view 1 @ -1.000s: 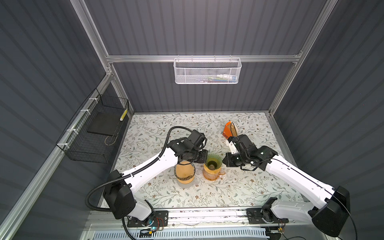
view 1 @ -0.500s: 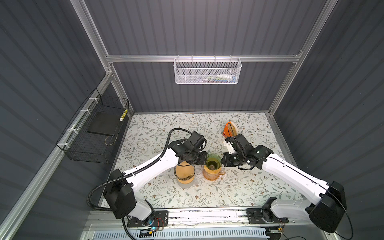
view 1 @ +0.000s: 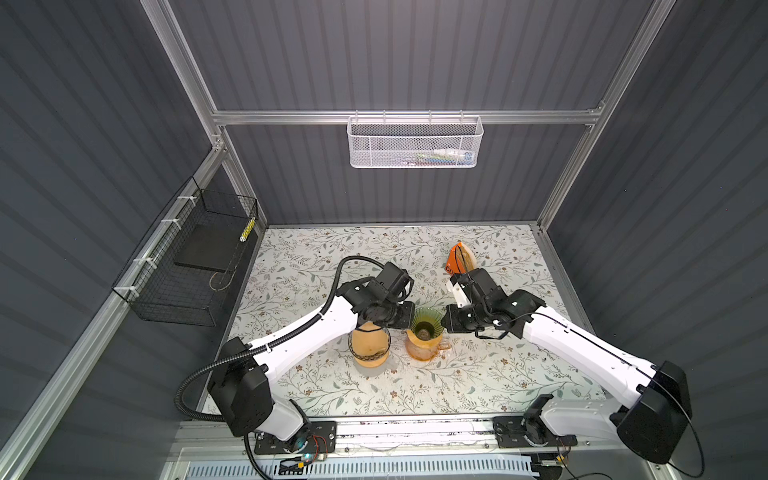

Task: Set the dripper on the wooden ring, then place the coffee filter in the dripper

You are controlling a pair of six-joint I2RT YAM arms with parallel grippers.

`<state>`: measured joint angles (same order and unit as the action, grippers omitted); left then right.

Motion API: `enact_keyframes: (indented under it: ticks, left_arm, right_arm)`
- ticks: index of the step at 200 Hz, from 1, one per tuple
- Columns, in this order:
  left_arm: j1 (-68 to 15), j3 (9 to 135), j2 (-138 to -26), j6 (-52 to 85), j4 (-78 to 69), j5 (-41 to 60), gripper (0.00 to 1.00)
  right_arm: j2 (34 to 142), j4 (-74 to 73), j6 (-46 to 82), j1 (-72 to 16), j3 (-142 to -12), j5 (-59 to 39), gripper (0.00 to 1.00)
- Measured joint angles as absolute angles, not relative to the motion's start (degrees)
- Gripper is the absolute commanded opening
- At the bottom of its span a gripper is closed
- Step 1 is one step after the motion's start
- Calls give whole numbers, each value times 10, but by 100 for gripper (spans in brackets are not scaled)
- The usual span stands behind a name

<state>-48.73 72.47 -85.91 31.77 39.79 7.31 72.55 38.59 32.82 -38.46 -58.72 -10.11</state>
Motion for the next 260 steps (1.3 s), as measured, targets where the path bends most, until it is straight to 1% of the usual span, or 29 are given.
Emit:
enact_keyframes:
  ticks: [66, 99, 149, 166, 185, 209, 237, 260]
  left_arm:
    - [-487, 733, -861, 317, 406, 66, 8]
    - [-487, 768, -861, 315, 418, 51, 9]
    - [-486, 809, -862, 313, 416, 21, 9]
    - [-484, 822, -862, 313, 409, 17, 10]
    - [-474, 829, -862, 312, 394, 19, 13]
    - [-439, 830, -867, 312, 361, 43, 13]
    - [-400, 831, -886, 316, 326, 64, 14]
    - [-397, 831, -892, 319, 312, 72, 14]
  right_arm:
    - [727, 390, 328, -385, -594, -99, 11]
    - [728, 404, 324, -385, -624, -95, 14]
    - [717, 408, 308, -376, -661, -88, 14]
    - [711, 410, 298, -356, -664, -84, 13]
    - [709, 412, 284, -314, -664, -81, 12]
    - [712, 412, 262, -261, -664, -69, 12]
    - [722, 377, 242, -201, -654, -68, 12]
    - [750, 347, 225, -160, -644, -66, 12]
